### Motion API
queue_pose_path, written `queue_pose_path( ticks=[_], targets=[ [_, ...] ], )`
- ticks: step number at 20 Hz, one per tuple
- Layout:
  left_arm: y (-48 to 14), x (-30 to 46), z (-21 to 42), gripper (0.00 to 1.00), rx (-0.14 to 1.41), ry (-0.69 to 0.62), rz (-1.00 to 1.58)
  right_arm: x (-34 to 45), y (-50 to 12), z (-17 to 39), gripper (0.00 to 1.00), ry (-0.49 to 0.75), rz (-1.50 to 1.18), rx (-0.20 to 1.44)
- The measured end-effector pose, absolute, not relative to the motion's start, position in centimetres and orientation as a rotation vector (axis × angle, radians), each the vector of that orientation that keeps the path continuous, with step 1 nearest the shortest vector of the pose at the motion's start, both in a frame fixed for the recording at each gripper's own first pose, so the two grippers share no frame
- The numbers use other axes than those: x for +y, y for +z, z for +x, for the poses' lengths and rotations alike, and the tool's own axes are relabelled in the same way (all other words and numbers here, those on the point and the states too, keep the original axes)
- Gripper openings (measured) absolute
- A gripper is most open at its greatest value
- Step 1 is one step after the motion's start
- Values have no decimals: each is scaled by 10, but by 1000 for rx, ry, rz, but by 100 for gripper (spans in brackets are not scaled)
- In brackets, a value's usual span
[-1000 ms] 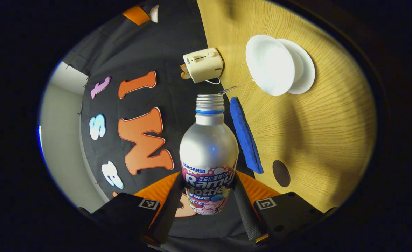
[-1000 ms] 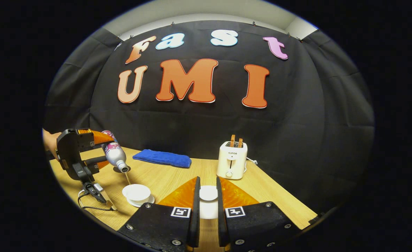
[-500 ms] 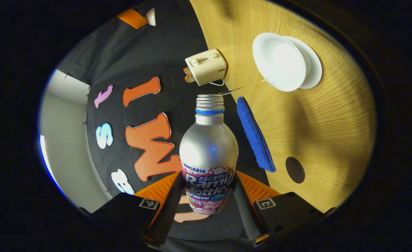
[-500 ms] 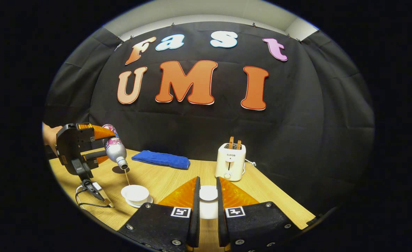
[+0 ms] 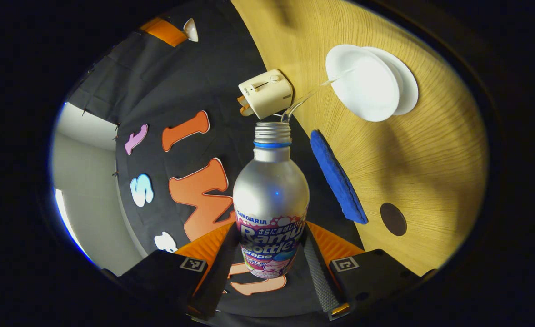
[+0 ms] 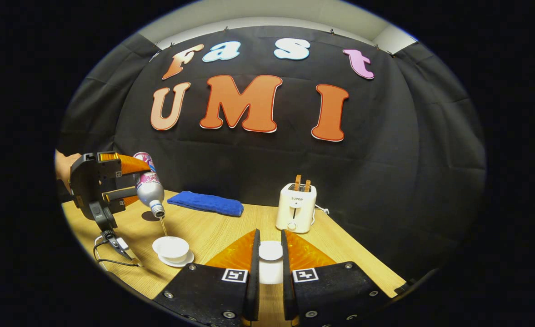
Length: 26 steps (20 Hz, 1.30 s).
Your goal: Open the teacup lid with one hand, grasp the water bottle and pour water into the teacup with the other hand; after pouring, place the water bottle on the coaster and then close the teacup lid.
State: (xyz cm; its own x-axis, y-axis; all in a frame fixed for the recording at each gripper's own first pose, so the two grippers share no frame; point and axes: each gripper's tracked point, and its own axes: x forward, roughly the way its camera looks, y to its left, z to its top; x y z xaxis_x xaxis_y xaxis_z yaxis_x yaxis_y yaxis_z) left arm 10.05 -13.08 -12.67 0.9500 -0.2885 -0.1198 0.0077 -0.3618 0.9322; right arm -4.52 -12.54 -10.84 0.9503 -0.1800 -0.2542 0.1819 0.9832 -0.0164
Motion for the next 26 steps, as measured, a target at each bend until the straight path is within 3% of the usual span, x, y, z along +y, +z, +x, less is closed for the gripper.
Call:
queue_pose_path(
  ticks=[19, 26],
  targets=[
    [-146, -143, 100, 85, -271, -370, 2050, -108, -118, -37, 22, -157, -42, 292],
    [-163, -138, 101, 84, -229, -404, 1956, -97, -123, -36, 22, -134, -53, 312]
  ],
)
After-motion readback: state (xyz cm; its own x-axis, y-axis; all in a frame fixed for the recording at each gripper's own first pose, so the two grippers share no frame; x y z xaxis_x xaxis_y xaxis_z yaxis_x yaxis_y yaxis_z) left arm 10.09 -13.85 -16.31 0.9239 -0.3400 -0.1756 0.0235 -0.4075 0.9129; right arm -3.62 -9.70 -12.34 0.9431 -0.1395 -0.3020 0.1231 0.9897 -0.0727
